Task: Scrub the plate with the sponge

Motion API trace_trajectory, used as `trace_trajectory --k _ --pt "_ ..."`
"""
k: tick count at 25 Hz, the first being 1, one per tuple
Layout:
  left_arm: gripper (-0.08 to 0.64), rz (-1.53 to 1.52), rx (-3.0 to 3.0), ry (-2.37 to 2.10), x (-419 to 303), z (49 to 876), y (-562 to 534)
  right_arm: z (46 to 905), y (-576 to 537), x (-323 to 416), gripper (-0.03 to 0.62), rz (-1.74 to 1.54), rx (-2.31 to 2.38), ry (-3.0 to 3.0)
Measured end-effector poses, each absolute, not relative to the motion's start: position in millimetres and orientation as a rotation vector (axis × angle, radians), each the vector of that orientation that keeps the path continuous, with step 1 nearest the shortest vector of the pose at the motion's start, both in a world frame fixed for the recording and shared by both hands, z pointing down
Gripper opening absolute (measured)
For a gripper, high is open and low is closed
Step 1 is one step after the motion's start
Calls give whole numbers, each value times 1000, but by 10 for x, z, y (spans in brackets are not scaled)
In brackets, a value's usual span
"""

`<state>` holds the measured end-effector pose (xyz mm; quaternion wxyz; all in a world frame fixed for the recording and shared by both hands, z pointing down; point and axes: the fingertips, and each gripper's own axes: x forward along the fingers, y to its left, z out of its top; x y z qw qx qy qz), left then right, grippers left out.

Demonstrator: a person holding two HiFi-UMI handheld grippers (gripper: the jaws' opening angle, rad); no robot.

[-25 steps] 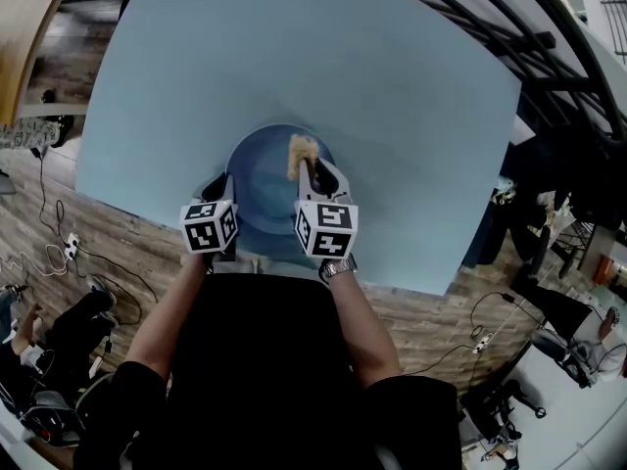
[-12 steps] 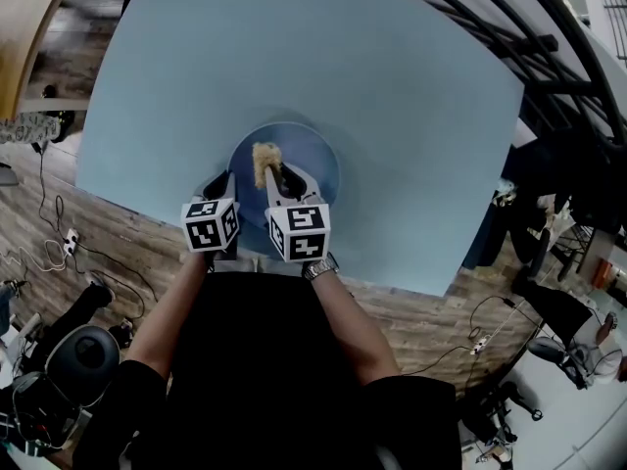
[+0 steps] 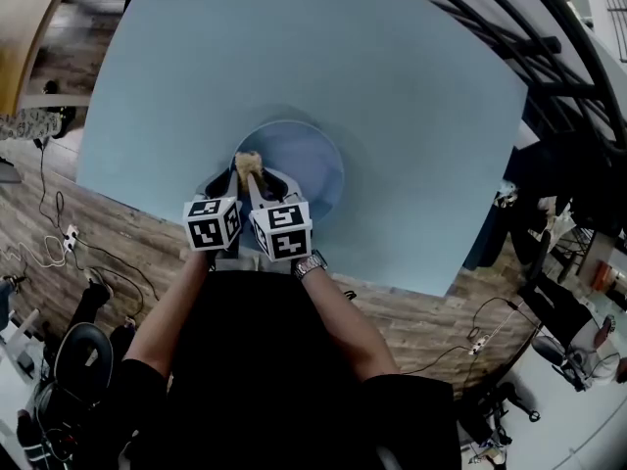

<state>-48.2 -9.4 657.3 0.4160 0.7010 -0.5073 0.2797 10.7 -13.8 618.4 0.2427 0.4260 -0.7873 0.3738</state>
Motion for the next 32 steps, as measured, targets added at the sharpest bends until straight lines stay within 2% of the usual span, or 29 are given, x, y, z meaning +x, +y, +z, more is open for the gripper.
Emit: trace_trajectory --k 32 --pt "6 708 1767 -1279 -469 6568 -81 6280 -160 693 69 1024 1307 -2041"
